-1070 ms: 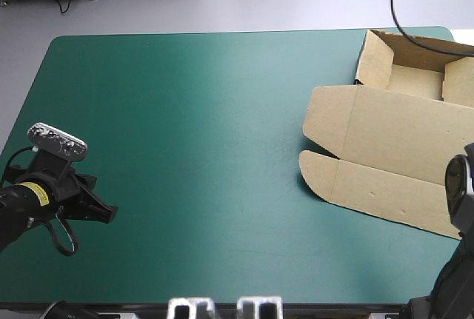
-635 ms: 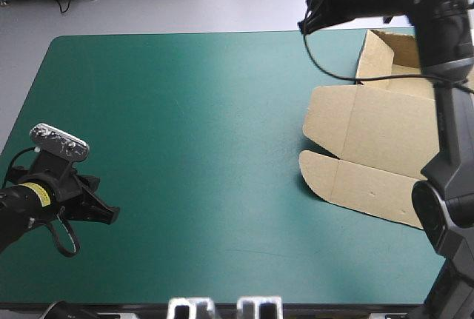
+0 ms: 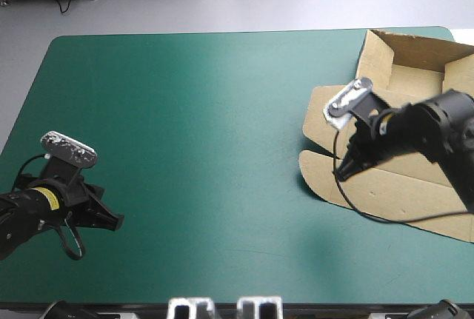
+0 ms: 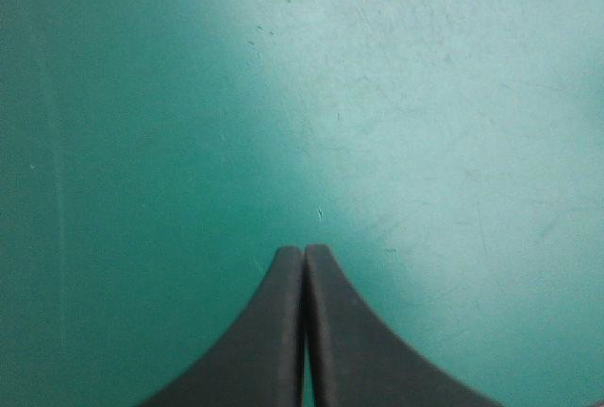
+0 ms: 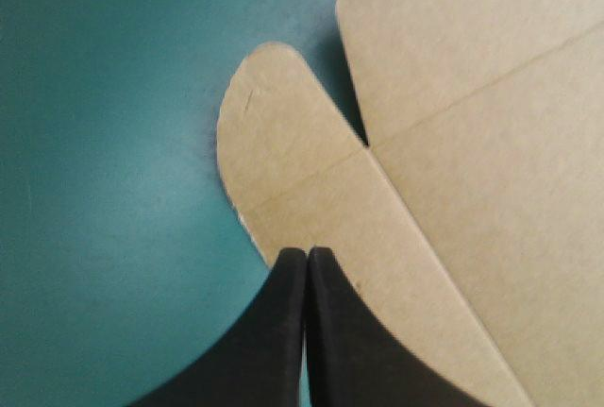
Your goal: Fold the box
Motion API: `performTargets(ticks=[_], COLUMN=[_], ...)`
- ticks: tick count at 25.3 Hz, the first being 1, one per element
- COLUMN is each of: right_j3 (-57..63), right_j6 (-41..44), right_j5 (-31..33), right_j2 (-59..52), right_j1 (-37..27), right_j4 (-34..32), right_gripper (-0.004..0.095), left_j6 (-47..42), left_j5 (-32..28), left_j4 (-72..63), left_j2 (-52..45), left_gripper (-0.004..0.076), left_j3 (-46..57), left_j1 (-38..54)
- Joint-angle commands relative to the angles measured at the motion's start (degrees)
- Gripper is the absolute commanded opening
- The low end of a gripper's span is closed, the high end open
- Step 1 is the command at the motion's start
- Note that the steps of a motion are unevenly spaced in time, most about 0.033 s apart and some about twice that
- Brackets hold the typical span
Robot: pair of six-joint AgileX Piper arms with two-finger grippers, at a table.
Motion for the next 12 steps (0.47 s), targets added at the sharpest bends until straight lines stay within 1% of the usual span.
performTargets(ticks=[1,4,6,8,12], right_j3=[10.38,20.14,25.95,28.7,29.82], right_j6=[3.55,5.75,7.05,8.38,8.56], right_j5=[-4.09,-5.21,-6.63,-6.66,-6.25], right_j2=[-10.78,-17.67,-23.19,-26.79,-30.35], right_j1=[0.03,0.03,0.03,0.03,0.03], right_j4=[-0.22,-0.02,-0.02,-0.22,-0.2], right_gripper=[-0.0019,-0.0019,-0.0019,-0.0019,-0.0019], left_j6=[-0.06,-0.06,0.36,1.16,1.25], left_j5=[-0.46,0.74,0.49,0.41,1.76], left_j4=[-2.23,-4.32,-6.72,-8.28,-10.04], left_j2=[-0.21,-0.21,-0.21,-0.21,-0.21], left_gripper=[-0.001,-0.001,-0.001,-0.001,-0.001], left_j3=[2.54,5.6,7.6,8.74,9.67], left_j1=[-0.32,-0.32,-0.32,-0.32,-0.32])
